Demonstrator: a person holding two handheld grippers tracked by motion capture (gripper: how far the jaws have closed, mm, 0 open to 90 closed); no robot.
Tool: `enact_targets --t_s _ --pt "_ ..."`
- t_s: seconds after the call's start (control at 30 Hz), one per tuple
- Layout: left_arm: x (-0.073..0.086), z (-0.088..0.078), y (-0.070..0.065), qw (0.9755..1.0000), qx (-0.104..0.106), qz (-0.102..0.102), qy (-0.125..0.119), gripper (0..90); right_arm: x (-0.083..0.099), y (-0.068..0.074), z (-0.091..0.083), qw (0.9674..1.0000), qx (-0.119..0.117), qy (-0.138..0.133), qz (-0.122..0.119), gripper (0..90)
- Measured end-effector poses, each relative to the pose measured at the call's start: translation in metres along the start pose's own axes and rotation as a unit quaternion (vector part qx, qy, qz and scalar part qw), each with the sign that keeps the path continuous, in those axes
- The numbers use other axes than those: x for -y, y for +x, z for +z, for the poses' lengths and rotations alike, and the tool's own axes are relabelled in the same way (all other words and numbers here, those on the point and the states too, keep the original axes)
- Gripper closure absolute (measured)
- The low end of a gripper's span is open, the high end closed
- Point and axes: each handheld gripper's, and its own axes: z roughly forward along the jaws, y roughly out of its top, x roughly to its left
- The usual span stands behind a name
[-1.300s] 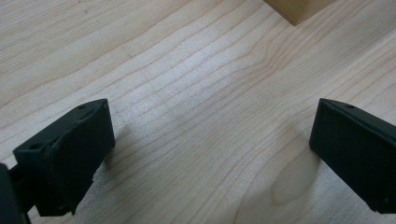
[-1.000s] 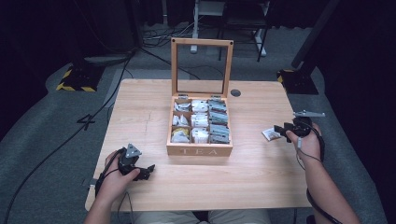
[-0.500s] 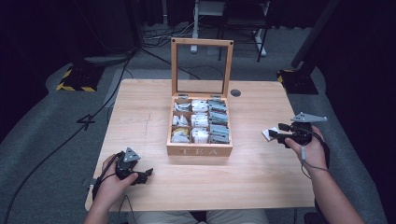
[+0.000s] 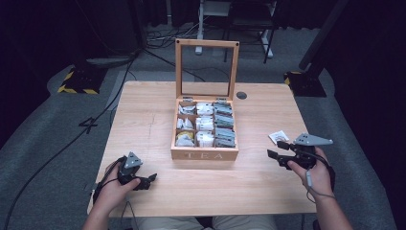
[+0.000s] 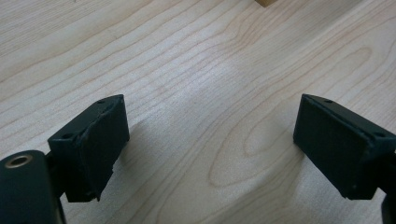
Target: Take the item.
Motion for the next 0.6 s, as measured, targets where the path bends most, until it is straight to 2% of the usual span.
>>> enact_targets --t_s 0.03,0.1,0.3,0.4,0.43,0.47,0.6 --pt "0.000 0.000 0.000 1.0000 0.000 0.000 0.000 11.0 0.000 0.000 0.000 1.0000 0.000 0.000 0.000 39.6" --pt "0.000 0.000 0.000 1.0000 -0.001 -0.001 -0.001 10.8 0.007 0.010 0.001 0.9998 -0.001 0.011 -0.018 39.5" --pt "0.000 0.000 0.000 1.0000 0.000 0.000 -0.001 10.7 0.023 0.025 0.008 0.9990 -0.009 0.017 -0.040 39.1" --pt "0.000 0.001 0.000 1.0000 0.001 -0.003 -0.002 10.7 0.029 0.026 0.014 0.9991 -0.011 0.013 -0.038 39.1" --pt "0.000 0.000 0.000 1.0000 0.000 0.000 -0.001 10.7 0.032 0.026 0.018 0.9991 -0.011 0.017 -0.036 39.1" --pt "0.000 0.001 -0.001 1.0000 0.001 -0.003 -0.002 10.7 0.038 0.026 0.025 0.9986 -0.008 0.034 -0.040 39.2" --pt "0.000 0.000 0.000 1.0000 -0.001 0.001 -0.001 10.5 0.044 0.026 0.034 0.9984 -0.015 0.044 -0.033 39.1"
